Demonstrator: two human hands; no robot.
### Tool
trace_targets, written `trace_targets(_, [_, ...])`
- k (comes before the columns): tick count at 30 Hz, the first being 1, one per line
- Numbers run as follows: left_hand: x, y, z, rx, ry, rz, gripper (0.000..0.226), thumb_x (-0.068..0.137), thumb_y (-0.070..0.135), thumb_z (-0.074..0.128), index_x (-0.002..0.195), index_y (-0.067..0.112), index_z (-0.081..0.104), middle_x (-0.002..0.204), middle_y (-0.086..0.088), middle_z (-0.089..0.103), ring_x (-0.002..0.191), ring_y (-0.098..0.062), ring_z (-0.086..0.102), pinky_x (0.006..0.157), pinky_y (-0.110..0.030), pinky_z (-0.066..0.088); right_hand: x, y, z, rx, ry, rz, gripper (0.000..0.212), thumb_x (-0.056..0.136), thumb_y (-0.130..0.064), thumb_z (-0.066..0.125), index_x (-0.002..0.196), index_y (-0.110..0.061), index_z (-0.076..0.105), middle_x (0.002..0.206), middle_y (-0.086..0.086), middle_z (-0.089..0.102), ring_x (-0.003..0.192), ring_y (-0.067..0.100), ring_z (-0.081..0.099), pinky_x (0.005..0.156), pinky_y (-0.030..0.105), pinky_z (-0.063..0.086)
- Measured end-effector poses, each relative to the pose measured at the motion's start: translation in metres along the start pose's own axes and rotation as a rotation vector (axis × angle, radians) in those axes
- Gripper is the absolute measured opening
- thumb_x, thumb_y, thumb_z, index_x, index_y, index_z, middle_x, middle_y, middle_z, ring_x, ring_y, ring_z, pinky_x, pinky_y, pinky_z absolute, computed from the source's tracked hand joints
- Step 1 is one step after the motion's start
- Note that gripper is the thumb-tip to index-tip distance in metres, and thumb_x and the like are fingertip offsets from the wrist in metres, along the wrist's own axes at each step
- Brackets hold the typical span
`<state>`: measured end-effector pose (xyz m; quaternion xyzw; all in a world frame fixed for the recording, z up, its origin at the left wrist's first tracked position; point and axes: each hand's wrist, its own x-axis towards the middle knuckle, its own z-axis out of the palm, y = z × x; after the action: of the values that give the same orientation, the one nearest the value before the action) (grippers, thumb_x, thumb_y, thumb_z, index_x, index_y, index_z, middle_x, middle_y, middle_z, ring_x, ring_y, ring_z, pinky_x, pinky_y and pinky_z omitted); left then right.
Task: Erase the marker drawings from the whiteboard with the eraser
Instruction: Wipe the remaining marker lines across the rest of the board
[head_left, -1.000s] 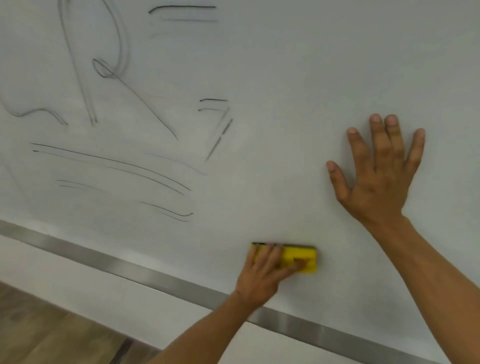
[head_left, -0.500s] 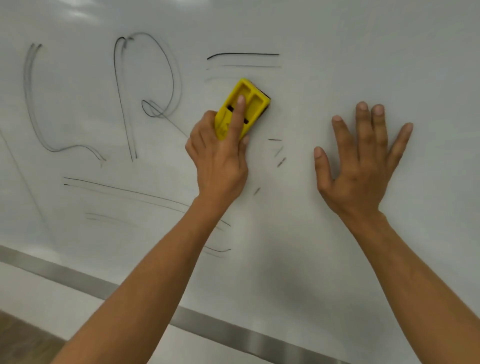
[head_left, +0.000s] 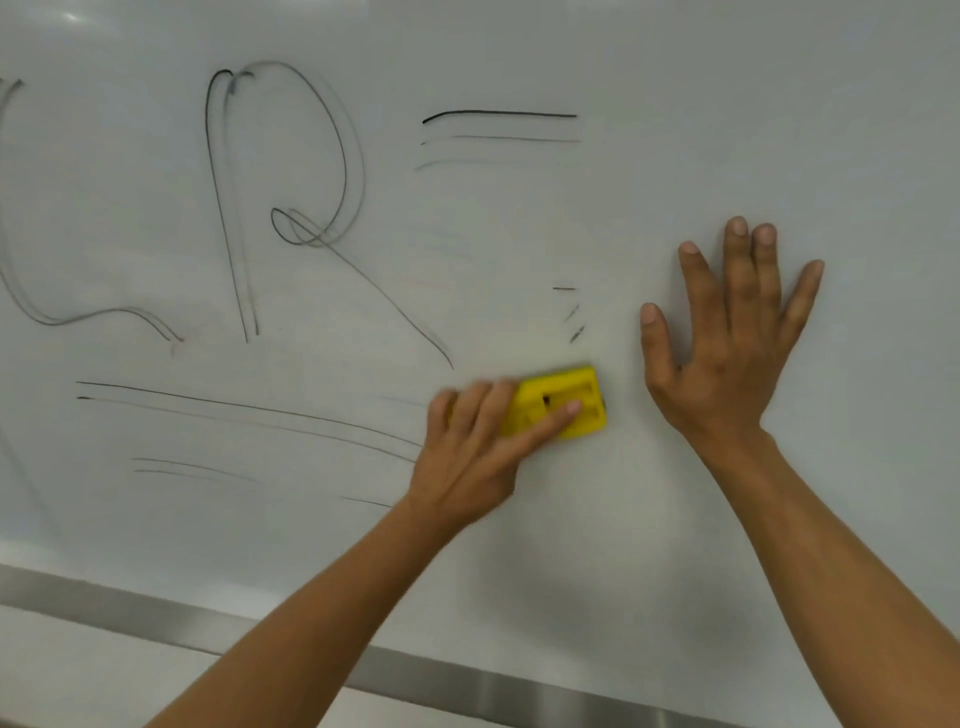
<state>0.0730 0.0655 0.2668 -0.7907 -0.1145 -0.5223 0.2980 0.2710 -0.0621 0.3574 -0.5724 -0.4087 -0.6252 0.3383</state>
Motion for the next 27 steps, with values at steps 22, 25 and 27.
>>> trace_targets(22, [0.015, 0.01, 0.003, -0.079, 0.065, -0.05, 0.073, 0.077, 0.019, 0.069, 0.144, 0.036, 0.043, 0.121, -0.015, 0.045, 0.096, -0.034, 0.051, 0.079, -0.042, 0.037, -0.001, 0.0, -0.005, -0.031, -0.076, -0.018, 0.059, 0.1, -0.039, 0.053, 0.148, -0.007, 0.043, 0.154, 0.024, 0.037, 0.144, 0.04, 0.03, 0.117, 0.065, 0.012])
trace_targets(25, [0.073, -0.019, -0.012, -0.067, 0.161, -0.275, 0.062, 0.087, 0.024, 0.061, 0.144, 0.032, 0.039, 0.123, -0.018, 0.044, 0.1, -0.035, 0.049, 0.08, -0.042, 0.035, -0.001, -0.001, -0.004, -0.028, -0.069, -0.016, 0.058, 0.1, -0.038, 0.053, 0.148, -0.007, 0.043, 0.154, 0.024, 0.037, 0.144, 0.04, 0.03, 0.117, 0.064, 0.011])
trace_targets(27, [0.101, -0.032, -0.018, -0.068, 0.202, -0.401, 0.059, 0.092, 0.03, 0.058, 0.146, 0.031, 0.036, 0.122, -0.017, 0.044, 0.103, -0.031, 0.043, 0.082, -0.041, 0.032, -0.001, -0.001, -0.004, -0.025, -0.06, -0.018, 0.057, 0.1, -0.038, 0.053, 0.148, -0.007, 0.043, 0.153, 0.024, 0.038, 0.144, 0.04, 0.032, 0.117, 0.063, 0.011])
